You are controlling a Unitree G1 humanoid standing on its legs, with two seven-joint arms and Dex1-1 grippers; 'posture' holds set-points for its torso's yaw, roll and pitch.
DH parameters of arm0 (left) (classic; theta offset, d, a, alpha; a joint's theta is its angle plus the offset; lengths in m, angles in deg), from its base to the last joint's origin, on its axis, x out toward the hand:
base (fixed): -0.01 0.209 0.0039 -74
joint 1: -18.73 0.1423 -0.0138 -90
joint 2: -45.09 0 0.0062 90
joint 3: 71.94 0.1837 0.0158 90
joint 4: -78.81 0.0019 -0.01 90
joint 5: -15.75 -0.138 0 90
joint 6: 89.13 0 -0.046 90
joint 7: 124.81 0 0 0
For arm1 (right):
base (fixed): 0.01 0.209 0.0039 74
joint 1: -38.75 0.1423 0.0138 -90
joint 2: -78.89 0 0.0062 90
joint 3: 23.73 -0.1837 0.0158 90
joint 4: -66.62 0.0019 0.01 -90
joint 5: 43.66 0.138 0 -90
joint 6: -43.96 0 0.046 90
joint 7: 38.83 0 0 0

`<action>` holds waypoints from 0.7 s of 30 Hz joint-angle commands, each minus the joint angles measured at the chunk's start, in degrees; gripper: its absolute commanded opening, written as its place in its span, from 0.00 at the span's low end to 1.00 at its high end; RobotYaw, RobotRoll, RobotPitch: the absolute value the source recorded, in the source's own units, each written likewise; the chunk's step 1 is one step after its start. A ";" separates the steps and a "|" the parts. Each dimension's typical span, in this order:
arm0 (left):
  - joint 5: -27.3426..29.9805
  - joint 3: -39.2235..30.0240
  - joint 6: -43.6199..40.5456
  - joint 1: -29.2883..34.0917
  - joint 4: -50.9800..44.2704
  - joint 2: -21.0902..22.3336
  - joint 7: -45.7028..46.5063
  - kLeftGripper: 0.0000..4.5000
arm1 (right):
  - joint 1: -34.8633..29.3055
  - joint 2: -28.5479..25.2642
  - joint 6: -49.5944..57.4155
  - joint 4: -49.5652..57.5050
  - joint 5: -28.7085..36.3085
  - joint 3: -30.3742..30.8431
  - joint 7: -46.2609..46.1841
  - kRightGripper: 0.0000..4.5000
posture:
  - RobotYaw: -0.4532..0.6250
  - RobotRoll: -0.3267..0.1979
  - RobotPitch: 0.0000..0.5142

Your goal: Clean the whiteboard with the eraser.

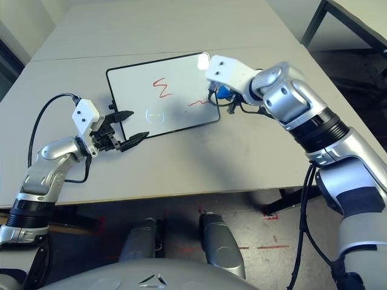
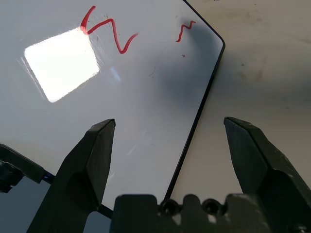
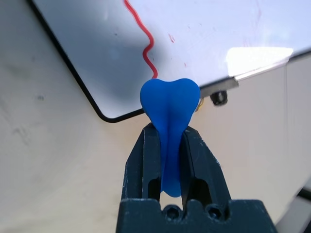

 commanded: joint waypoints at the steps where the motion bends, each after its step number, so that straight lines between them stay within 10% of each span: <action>1: -0.82 0.29 0.34 -0.74 -0.02 0.07 -0.38 1.00 | 0.97 1.44 -5.17 -2.40 -4.91 1.36 1.85 0.07 | 0.34 0.62 0.17; 21: -1.25 0.16 0.16 0.46 -1.57 -0.04 0.07 1.00 | 3.64 11.55 -19.43 -25.17 -17.56 -1.57 1.91 0.07 | 0.36 0.62 0.17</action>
